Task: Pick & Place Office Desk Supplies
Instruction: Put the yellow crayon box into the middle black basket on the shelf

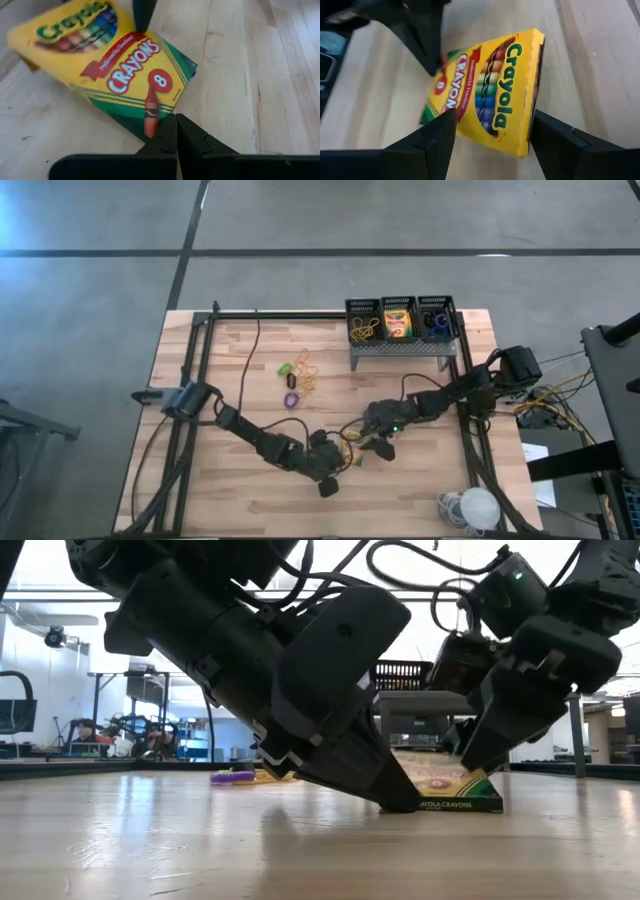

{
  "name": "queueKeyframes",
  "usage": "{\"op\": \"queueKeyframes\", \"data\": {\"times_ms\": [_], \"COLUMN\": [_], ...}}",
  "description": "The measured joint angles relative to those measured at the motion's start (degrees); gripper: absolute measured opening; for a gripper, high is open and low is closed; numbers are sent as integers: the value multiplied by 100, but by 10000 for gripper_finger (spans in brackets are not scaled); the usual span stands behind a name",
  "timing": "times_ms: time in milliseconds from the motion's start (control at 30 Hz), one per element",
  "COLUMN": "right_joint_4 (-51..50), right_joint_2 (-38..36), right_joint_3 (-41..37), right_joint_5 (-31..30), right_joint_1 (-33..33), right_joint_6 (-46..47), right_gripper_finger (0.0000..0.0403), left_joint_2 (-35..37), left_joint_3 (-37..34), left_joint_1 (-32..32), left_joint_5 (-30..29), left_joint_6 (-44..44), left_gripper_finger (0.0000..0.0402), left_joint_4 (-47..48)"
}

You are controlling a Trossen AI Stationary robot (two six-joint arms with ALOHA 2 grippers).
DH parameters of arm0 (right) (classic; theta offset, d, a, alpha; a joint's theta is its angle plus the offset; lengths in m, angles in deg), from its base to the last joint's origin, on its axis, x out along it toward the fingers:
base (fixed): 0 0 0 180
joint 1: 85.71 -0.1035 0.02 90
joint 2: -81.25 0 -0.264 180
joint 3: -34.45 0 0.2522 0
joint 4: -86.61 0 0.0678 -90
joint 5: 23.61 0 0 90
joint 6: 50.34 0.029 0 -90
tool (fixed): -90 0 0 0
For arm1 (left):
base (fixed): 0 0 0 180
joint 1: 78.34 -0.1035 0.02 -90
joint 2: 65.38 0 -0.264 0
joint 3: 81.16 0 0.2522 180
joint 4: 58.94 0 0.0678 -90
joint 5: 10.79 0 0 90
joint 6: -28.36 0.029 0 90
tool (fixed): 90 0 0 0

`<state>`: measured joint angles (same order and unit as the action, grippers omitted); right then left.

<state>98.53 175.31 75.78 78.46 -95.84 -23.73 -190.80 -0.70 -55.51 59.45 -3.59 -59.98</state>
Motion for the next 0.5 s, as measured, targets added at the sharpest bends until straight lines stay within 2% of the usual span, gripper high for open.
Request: {"op": "queueKeyframes", "data": {"times_ms": [267, 500], "right_joint_4": [277, 452], "right_joint_2": [-309, -327], "right_joint_3": [0, 0], "right_joint_5": [55, 16], "right_joint_1": [-42, -103], "right_joint_6": [-108, -131], "right_gripper_finger": [211, 152], "left_joint_2": [1, 51], "left_joint_3": [-7, -20], "left_joint_1": [0, -1], "left_joint_5": [-124, -252], "left_joint_6": [20, 46], "left_gripper_finger": [0, 0], "left_joint_4": [-36, -30]}}
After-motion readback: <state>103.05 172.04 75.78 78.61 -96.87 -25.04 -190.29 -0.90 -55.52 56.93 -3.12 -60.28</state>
